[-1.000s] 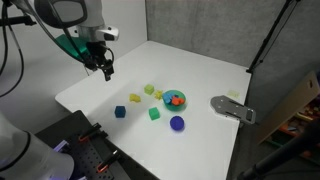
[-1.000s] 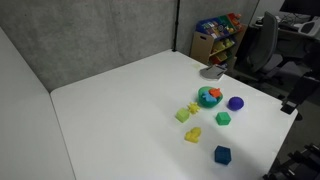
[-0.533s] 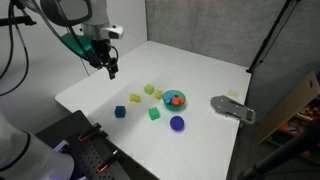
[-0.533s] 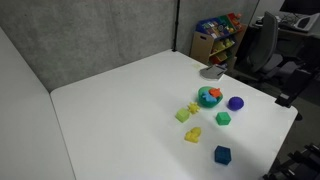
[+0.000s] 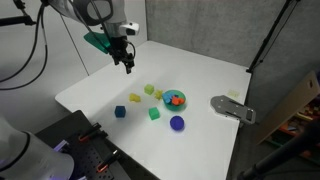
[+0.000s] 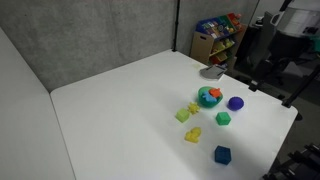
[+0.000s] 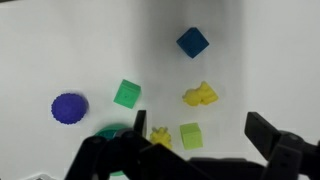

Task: Remove the orange toy from the green bowl and put it on the table

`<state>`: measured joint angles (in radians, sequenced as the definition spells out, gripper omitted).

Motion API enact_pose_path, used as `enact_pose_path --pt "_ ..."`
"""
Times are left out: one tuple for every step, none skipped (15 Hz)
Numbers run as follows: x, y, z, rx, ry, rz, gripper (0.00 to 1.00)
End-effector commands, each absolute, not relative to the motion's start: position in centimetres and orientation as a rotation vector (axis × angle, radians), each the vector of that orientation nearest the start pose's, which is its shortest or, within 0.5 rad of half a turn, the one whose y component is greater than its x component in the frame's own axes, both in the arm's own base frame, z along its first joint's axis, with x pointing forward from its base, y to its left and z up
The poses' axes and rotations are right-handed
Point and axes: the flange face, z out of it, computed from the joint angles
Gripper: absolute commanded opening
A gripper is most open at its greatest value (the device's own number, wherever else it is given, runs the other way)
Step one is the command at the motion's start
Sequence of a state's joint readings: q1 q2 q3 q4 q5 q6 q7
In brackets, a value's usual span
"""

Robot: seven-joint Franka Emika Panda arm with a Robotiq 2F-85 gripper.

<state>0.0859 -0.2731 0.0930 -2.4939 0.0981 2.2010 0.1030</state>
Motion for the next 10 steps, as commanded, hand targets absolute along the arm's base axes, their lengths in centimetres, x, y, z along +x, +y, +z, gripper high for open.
enact_pose_path --pt "46.6 9.9 35.7 -3.099 0.017 0.028 1.00" --pt "47.2 10.5 34.4 -3.104 0.026 0.021 1.00" --pt "47.8 11.1 33.1 -3.107 0.035 0.025 1.00" --pt "48.2 11.7 31.7 -3.113 0.042 0.031 1.00" --pt "48.6 12.4 30.2 -3.117 0.038 0.040 1.00" --pt "48.9 13.0 29.0 -3.125 0.033 0.038 1.00" --pt "49.2 13.7 27.7 -3.130 0.021 0.041 1.00" --pt "49.6 14.3 26.5 -3.134 0.020 0.036 1.00" --pt "49.9 14.8 25.4 -3.138 0.019 0.037 1.00" --pt "50.2 15.3 24.3 -3.144 0.020 0.031 1.00"
